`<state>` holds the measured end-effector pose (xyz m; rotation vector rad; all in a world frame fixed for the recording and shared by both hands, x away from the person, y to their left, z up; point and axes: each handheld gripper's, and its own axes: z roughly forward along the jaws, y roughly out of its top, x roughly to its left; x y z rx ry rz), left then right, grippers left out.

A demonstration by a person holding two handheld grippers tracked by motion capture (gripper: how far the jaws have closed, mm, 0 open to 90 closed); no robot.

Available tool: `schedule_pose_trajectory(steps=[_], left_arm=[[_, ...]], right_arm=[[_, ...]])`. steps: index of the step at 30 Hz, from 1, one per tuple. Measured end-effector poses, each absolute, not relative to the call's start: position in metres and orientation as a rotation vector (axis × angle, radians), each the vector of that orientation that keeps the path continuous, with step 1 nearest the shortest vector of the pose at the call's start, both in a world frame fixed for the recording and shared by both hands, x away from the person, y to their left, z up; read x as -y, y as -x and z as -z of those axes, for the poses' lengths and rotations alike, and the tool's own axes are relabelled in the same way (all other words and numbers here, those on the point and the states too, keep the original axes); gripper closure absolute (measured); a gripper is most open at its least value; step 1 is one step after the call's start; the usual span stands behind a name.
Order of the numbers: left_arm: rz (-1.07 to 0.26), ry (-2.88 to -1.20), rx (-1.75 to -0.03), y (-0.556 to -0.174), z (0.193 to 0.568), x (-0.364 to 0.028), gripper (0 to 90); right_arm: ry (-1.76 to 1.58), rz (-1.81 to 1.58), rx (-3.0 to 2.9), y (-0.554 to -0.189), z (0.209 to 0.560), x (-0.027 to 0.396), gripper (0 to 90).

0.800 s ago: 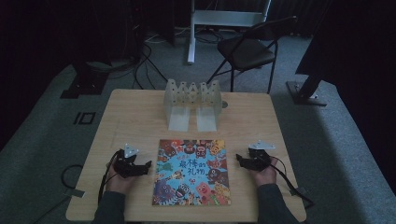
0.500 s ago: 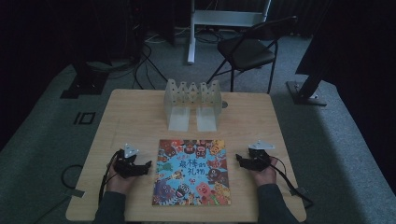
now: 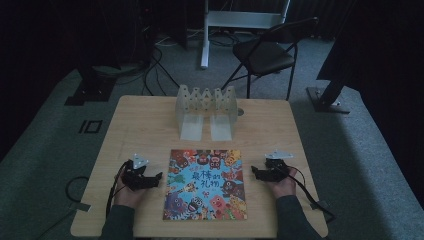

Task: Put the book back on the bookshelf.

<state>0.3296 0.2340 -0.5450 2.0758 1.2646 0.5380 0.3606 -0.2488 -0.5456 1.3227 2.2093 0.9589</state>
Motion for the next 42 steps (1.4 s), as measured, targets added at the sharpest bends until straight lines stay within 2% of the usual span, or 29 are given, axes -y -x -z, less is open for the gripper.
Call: schedule_pose_trajectory(steps=[2,4,5,9,17,22,35,36,42], left_arm=[[-0.538,-2.074,-1.267,-0.329,0.544,-0.234,14.8],[-0.54,-2.071,-1.263,-0.328,0.544,-0.234,22.9],[-0.54,-2.071,-1.256,-0.328,0.543,-0.234,22.9],[-0.566,-2.07,-1.276,-0.326,0.541,-0.234,32.6],[-0.511,-2.064,-1.239,-0.322,0.535,-0.229,34.1],[-0.55,-2.06,-1.176,-0.313,0.527,-0.219,37.2],[-0.49,-2.083,-1.079,-0.302,0.523,-0.198,34.7],[-0.468,-2.086,-1.039,-0.298,0.522,-0.192,34.6],[-0.422,-2.111,-0.967,-0.29,0.521,-0.179,27.9]], right_arm=[[-1.315,-0.979,-2.212,-0.361,0.543,0.248,32.7],[-1.306,-0.98,-2.221,-0.36,0.54,0.247,33.7],[-1.292,-0.984,-2.227,-0.36,0.538,0.245,34.1],[-1.211,-1.003,-2.247,-0.359,0.527,0.235,34.5],[-1.108,-1.021,-2.26,-0.361,0.515,0.219,38.1],[-1.076,-1.063,-2.282,-0.367,0.509,0.212,41.2],[-0.962,-1.049,-2.36,-0.384,0.508,0.194,41.5],[-0.936,-1.021,-2.4,-0.39,0.511,0.191,37.9],[-0.926,-0.995,-2.468,-0.405,0.522,0.19,32.7]])
